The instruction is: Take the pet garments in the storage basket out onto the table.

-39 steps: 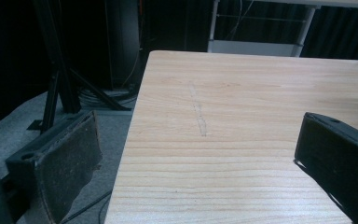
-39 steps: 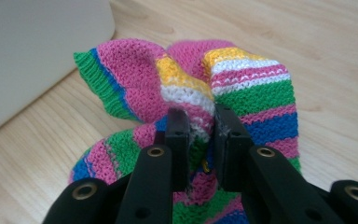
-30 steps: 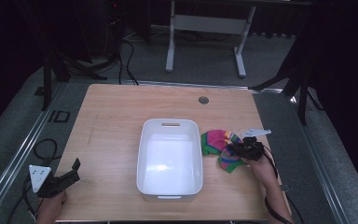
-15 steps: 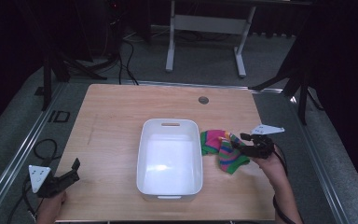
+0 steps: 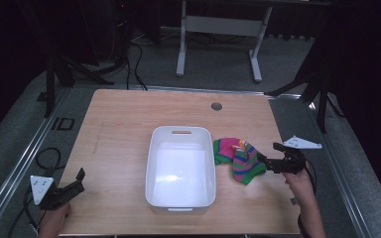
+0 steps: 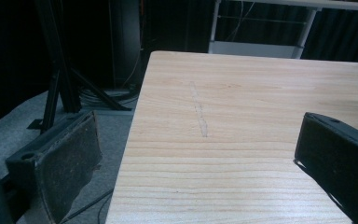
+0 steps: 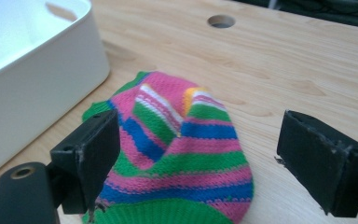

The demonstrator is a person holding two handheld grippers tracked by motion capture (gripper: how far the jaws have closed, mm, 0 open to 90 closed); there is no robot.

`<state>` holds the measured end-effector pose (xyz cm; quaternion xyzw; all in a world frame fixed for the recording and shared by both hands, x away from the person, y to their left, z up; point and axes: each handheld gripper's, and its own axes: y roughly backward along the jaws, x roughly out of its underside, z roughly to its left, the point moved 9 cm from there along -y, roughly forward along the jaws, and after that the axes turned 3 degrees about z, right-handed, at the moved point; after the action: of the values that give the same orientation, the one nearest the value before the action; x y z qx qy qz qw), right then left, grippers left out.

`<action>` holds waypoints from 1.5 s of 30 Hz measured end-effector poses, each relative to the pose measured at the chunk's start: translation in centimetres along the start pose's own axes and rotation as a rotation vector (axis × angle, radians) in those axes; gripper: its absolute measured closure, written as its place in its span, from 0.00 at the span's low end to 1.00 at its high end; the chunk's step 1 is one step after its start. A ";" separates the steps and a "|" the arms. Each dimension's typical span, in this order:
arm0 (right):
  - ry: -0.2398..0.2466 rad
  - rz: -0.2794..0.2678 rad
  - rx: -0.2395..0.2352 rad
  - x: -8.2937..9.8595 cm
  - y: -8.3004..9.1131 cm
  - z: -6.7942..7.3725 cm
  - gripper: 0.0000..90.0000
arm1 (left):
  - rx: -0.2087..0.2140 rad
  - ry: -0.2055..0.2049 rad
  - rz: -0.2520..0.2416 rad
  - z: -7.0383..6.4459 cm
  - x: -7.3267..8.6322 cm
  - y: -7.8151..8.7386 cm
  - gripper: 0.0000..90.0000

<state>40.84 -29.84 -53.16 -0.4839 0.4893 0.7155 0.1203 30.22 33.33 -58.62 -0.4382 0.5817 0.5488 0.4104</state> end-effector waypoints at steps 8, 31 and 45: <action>-0.082 -0.098 0.083 2.5 1.0 -2.2 0.14 | -0.001 0.000 0.000 0.0 0.0 0.0 0.01; -0.159 -0.127 0.255 8.9 2.4 -3.9 0.15 | -0.003 -0.008 0.000 -0.1 0.0 0.0 0.01; -0.237 -0.223 0.311 9.7 4.5 -5.1 0.16 | -0.003 -0.013 0.000 -0.1 0.0 0.0 0.01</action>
<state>36.04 -39.12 -58.68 -0.4232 0.5198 0.6655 0.3283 30.18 33.20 -58.64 -0.4354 0.5783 0.5526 0.4132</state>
